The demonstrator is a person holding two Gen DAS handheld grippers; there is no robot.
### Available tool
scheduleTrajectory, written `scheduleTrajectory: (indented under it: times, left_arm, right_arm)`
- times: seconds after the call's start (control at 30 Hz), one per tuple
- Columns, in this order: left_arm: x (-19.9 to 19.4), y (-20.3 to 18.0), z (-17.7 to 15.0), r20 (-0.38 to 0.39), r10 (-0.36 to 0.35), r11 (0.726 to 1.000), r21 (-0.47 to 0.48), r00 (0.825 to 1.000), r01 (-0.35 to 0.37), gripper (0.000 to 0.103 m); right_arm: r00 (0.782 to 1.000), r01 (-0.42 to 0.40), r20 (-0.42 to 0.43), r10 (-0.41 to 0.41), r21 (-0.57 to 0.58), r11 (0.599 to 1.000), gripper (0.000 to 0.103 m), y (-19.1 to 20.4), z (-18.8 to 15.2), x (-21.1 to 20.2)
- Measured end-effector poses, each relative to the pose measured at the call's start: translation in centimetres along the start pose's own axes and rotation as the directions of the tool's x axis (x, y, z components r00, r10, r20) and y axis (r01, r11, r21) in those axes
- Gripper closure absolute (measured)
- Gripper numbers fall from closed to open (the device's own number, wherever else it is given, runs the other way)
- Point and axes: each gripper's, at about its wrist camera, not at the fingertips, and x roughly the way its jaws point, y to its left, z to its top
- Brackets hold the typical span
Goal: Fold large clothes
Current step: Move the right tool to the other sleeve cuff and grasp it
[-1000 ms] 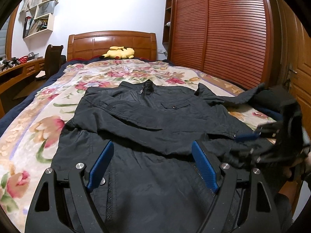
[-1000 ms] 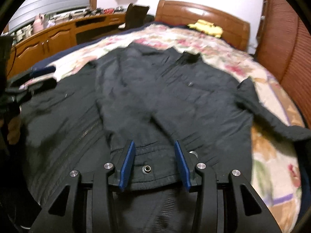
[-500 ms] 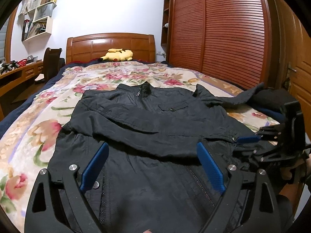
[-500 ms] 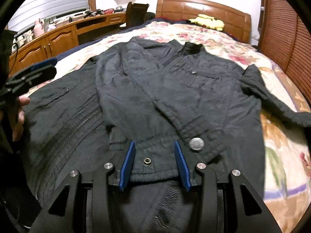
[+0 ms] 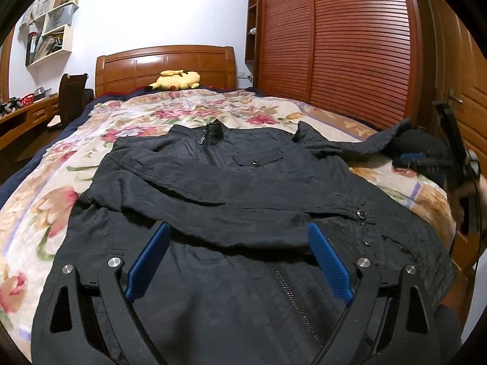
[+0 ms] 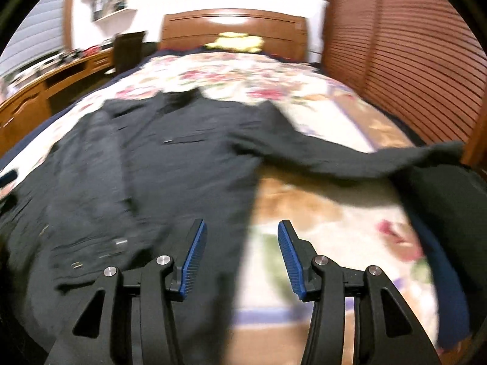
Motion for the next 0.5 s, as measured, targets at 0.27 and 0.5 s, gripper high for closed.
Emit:
scheduleTrajectory:
  times: [0.27, 0.5]
  left_arm:
    - [0.9, -1.6, 0.1, -0.021, -0.008, 1.0, 0.027, 1.0, 0.008, 0.011]
    - [1.4, -1.7, 0.0, -0.04, -0.004, 1.0, 0.029, 0.999, 0.005, 0.011]
  right_arm:
    - [0.989, 0.144, 0.005, -0.145, 0.114, 0.983, 0.052, -7.4, 3.5, 0.3]
    - [0.981, 0.193, -0.01, -0.195, 0.206, 0.959, 0.052, -10.7, 7.4, 2.3]
